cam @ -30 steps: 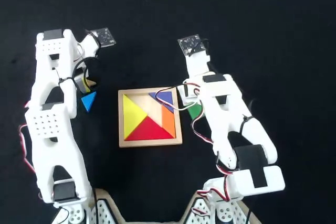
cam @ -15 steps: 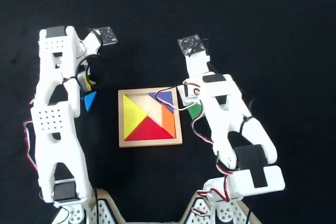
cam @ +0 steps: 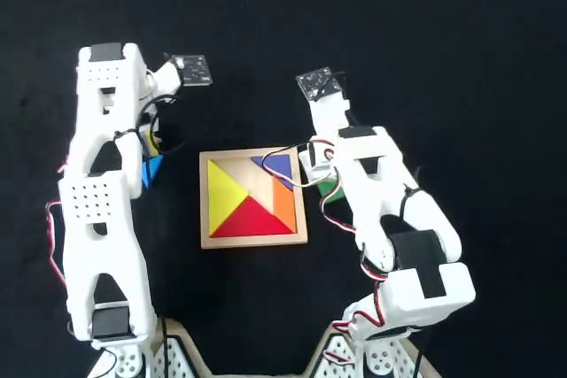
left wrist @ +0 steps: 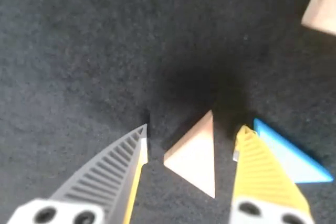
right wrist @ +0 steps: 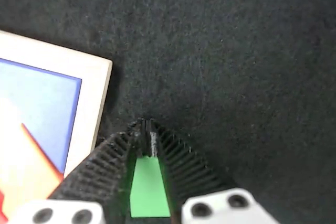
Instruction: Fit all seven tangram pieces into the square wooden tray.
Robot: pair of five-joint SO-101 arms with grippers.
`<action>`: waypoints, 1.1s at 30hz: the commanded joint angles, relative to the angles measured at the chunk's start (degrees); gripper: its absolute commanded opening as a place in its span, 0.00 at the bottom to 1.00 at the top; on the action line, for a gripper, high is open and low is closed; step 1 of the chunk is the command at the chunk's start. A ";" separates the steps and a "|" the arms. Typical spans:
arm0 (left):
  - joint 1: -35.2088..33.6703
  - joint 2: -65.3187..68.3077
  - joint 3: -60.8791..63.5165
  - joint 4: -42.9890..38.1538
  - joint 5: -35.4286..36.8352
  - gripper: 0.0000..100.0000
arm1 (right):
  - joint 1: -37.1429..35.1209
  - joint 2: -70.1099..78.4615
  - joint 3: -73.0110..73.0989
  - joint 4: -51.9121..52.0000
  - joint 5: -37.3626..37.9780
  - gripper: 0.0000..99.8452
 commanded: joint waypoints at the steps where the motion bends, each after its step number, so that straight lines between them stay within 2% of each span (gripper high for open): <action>1: -3.12 -0.70 -2.77 0.88 -2.55 0.27 | 0.79 -0.40 -3.38 -0.35 0.53 0.01; 27: -2.77 -0.62 -2.24 0.88 -3.16 0.26 | 0.79 -0.40 -3.38 -0.35 0.70 0.01; 29: -2.77 -0.62 -2.24 0.88 -3.16 0.23 | 0.79 -0.40 -3.38 -0.35 0.70 0.01; 33: -2.77 -0.62 -2.24 0.88 -3.08 0.11 | 0.79 -0.40 -3.38 -0.35 0.70 0.01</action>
